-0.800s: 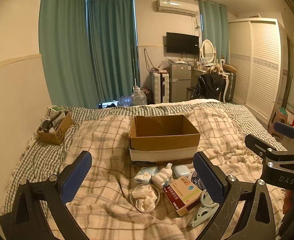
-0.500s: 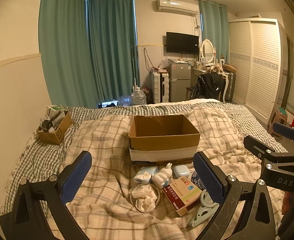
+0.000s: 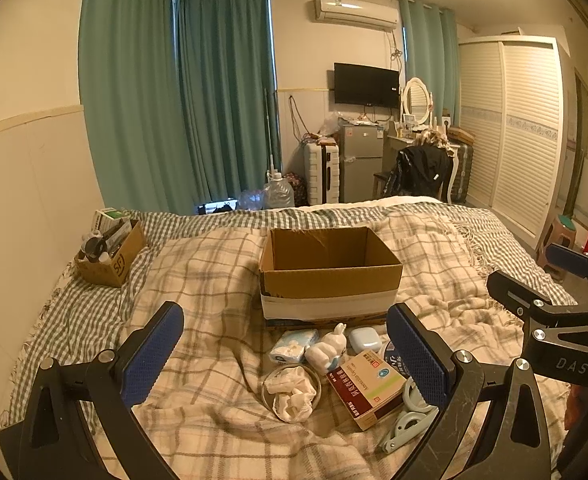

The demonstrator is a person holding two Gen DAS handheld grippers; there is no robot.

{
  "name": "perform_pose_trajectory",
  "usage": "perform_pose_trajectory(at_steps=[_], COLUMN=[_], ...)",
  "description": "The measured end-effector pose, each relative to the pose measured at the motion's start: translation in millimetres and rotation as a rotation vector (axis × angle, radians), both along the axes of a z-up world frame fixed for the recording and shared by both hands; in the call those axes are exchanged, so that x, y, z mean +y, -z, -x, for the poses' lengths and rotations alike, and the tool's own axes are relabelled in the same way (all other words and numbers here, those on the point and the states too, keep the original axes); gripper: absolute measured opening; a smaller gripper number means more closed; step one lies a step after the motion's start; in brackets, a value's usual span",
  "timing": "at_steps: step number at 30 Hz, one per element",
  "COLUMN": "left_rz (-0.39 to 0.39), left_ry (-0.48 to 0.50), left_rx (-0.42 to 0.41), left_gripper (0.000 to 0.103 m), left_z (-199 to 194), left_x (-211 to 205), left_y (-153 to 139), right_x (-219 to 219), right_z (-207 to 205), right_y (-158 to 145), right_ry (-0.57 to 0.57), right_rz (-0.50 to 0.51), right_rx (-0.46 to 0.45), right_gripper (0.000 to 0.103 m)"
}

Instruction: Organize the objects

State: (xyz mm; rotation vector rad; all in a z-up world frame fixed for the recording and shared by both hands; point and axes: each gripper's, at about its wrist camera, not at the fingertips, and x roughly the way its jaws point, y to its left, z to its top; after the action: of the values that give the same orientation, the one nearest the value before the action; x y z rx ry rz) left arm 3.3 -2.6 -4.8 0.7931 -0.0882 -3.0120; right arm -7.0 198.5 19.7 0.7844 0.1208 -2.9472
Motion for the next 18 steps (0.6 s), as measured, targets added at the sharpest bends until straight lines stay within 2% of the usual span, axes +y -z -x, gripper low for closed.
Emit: perform_pose_trajectory(at_steps=[13,18], left_rz=[-0.002,-0.009], left_ry=[0.006,-0.001], left_rx=[0.009,-0.028], left_gripper=[0.103,0.103], left_z=[-0.9,8.1], left_x=[1.8,-1.8], left_y=[0.6,12.8], right_x=[-2.0,-1.8], right_z=[-6.7,-2.6], right_y=[-4.7,1.6], right_ry=[-0.012,-0.018], right_rz=[-0.001,-0.008], right_rx=[0.011,-0.009], right_gripper=[0.103,0.103])
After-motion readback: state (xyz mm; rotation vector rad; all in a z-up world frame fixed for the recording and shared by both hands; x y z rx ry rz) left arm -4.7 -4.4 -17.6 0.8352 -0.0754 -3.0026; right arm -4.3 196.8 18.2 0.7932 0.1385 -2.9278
